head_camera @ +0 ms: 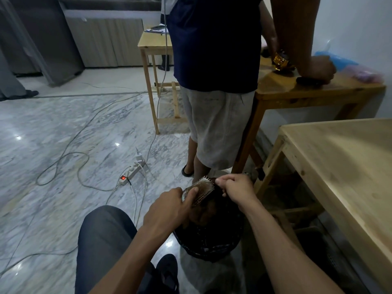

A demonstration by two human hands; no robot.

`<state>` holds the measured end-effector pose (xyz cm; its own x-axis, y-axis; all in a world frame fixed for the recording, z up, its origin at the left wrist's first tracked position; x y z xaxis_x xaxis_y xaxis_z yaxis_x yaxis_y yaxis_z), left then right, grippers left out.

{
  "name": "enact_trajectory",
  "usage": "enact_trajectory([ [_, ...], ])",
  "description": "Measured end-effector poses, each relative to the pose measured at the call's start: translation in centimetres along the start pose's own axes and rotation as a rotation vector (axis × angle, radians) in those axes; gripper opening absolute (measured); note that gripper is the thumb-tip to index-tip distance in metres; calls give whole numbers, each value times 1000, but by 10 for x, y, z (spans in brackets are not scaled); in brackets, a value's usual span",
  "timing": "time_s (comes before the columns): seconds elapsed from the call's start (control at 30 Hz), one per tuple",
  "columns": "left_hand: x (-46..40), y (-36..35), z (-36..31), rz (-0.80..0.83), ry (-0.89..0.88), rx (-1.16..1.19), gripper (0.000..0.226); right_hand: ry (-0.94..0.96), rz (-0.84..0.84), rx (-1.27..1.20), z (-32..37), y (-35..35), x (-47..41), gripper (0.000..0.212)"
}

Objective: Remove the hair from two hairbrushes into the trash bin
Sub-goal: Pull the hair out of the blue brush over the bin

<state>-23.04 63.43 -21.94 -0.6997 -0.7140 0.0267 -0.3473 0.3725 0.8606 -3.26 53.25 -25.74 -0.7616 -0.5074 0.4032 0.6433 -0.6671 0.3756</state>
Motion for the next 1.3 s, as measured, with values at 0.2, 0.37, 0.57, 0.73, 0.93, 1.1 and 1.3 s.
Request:
enact_trajectory([
  [0.2, 5, 6, 25, 26, 34, -97, 71, -134, -251, 147, -5, 35, -16, 17],
  [0.37, 16, 8, 36, -2, 79, -66, 73, -180, -226, 84, -17, 42, -24, 12],
  [0.57, 12, 4, 23, -22, 77, -39, 67, -34, 27, 29, 0, 15, -8, 21],
  [0.73, 9, -2, 11, 0, 77, -18, 66, 21, 381, 32, 3, -17, 3, 49],
  [0.93, 10, -13, 0, 180, -10, 21, 41, -19, 157, -38, -15, -4, -6, 16],
  [1.1, 15, -10, -16, 229, -81, 137, 32, -248, -89, -253, -31, 18, -24, 16],
  [1.3, 24, -9, 6, 231, -29, 166, 32, -288, -232, -306, -44, 65, -42, 9],
])
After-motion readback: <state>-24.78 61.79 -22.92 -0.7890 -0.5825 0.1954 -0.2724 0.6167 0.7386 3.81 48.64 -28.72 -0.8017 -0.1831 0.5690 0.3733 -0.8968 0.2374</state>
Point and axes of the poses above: each hand's wrist, its own x-axis away from the middle knuckle, its own y-axis out of the back of the hand, z = x × y, the point moved 9 cm from there along -x, towards the middle knuckle, and after that the axes turned 7 degrees about -y, right-handed, at the moved point
